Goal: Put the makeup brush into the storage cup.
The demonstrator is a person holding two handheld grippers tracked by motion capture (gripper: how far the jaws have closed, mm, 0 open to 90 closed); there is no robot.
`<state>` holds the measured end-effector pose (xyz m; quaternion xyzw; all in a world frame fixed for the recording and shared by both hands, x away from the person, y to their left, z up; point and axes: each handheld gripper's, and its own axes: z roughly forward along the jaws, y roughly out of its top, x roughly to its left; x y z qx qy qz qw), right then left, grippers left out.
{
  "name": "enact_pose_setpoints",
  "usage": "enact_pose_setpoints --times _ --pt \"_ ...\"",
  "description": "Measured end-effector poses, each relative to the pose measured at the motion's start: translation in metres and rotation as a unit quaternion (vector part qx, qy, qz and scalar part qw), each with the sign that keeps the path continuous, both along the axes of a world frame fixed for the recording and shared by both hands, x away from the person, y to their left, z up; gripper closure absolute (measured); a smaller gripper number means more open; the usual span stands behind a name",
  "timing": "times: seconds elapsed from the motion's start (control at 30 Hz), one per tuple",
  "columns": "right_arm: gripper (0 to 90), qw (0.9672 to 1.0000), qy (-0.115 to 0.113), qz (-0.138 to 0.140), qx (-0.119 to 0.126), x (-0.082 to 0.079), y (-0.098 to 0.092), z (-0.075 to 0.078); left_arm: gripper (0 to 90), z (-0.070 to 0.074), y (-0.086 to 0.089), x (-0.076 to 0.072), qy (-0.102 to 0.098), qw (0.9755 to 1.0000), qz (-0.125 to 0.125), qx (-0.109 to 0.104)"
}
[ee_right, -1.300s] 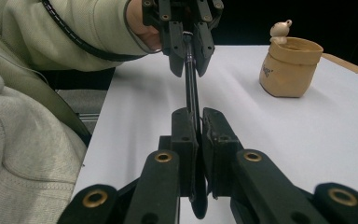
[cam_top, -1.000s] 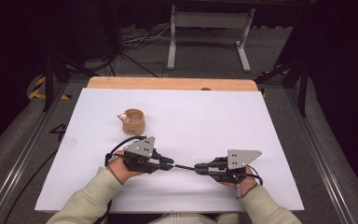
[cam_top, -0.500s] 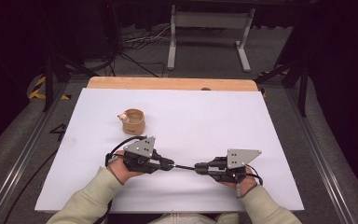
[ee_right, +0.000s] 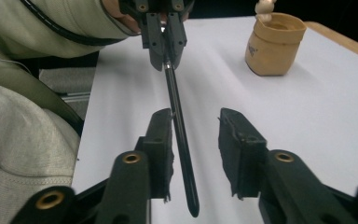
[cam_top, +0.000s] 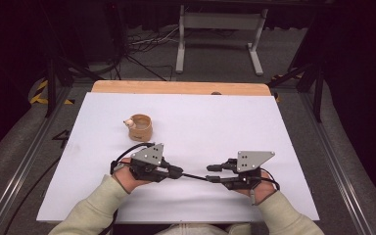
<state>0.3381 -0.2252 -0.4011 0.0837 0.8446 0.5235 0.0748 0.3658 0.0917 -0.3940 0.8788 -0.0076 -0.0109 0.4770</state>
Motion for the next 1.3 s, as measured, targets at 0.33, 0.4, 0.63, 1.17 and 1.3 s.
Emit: enact_pose_setpoints --times 0.33,0.4,0.63,1.17,1.3 --pt "59.5 0.9962 0.01 0.0 -0.087 0.004 0.013 0.021 81.8 0.003 -0.001 -0.001 -0.003 1.0 0.004 0.006" --pt "58.4 0.9951 0.013 0.001 -0.098 0.005 0.016 0.022 81.8 0.004 -0.001 -0.001 -0.003 1.0 0.005 0.006" --pt "32.6 0.9902 0.02 0.002 -0.138 0.01 0.029 0.026 81.8 0.004 -0.001 -0.001 0.002 0.9999 0.007 0.009" --pt "2.4 0.9829 0.048 -0.001 -0.178 0.014 0.049 0.022 81.8 0.005 -0.002 -0.001 0.003 0.9998 0.01 0.014" --pt "3.5 0.9787 0.061 0.0 -0.196 0.015 0.057 0.016 81.8 0.005 -0.002 -0.001 0.002 0.9998 0.01 0.017"
